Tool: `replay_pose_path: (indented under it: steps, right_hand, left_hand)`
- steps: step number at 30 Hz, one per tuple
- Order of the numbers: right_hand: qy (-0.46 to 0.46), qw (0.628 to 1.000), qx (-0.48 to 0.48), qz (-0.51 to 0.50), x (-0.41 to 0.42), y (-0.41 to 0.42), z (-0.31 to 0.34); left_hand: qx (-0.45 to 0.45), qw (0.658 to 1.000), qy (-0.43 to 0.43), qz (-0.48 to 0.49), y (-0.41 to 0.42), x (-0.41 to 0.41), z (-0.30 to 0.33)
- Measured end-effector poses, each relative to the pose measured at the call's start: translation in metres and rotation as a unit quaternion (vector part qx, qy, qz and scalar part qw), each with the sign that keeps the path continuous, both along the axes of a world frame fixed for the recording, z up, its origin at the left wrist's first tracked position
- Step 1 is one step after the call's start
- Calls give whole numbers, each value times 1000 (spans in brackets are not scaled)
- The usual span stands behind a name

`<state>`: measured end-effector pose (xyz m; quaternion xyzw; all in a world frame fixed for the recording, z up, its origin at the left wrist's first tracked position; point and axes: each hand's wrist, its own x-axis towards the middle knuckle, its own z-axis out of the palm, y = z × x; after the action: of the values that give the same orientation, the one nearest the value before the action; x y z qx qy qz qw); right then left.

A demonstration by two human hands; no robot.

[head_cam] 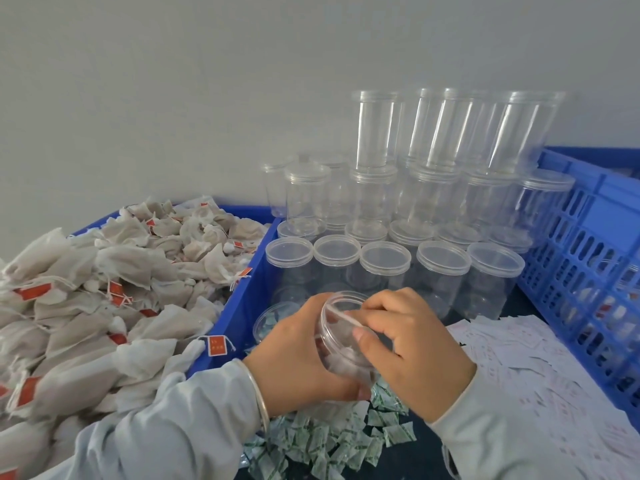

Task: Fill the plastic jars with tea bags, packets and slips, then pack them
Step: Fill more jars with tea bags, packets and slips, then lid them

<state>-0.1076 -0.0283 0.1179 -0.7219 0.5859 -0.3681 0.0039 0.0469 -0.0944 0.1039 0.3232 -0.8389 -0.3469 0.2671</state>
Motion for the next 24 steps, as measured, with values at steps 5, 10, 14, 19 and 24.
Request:
replay_pose_path:
  steps: [5, 10, 14, 19, 24]
  right_hand:
    - [7, 999, 41, 33, -4, 9, 0]
    - [-2, 999, 0, 52, -9, 19, 0]
    - [14, 997, -52, 53, -19, 22, -1]
    - [117, 991, -31, 65, -17, 24, 1]
    - [110, 990, 14, 85, -15, 24, 5]
  left_hand:
    - [8, 1000, -8, 1, 0, 0, -1]
    - [22, 1000, 8, -3, 0, 1, 2]
    - [45, 998, 31, -5, -1, 2, 3]
    - [45, 999, 19, -22, 1, 2, 0]
    - [40, 999, 10, -35, 4, 1, -1]
